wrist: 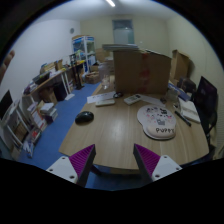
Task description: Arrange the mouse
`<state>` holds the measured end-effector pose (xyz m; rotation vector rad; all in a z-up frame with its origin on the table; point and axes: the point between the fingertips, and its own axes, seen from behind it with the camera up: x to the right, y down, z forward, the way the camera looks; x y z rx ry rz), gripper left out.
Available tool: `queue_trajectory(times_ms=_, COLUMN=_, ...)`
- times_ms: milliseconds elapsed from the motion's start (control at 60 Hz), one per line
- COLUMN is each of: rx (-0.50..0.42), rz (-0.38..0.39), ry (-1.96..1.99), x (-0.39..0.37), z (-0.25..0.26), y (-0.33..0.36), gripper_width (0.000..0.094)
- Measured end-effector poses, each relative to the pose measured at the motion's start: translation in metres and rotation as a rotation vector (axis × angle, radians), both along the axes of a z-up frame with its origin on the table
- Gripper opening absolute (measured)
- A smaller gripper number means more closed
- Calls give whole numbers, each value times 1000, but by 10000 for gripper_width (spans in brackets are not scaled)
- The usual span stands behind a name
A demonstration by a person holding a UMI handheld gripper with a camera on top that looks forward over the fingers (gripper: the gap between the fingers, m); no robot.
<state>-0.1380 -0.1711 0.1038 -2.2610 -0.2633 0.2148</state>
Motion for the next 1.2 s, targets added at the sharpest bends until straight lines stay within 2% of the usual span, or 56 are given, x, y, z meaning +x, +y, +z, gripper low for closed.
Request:
queue_trajectory(times_ms=133, rx=8, rz=56, ry=-43, x=-9, z=-11, y=-2, gripper_width=792)
queue_trajectory(times_ms=333, rx=-5, rz=140, ry=58, x=-115, z=-43, y=11, gripper_width=797)
queue_trajectory(times_ms=550, rx=19, rz=166, ry=92, x=-213, z=-86, y=77, gripper_width=789)
queue_trajectory(times_ms=683, rx=18, rz=137, ry=35, x=-232, z=-108, y=117, gripper_width=789)
queue_trajectory(times_ms=917, rx=43, rz=24, ry=-33, x=-237, z=-115, y=171, gripper_width=789)
queue_trajectory(times_ms=1200, rx=83, rz=-29, ry=-182, x=-243, z=-123, y=225, gripper_width=813)
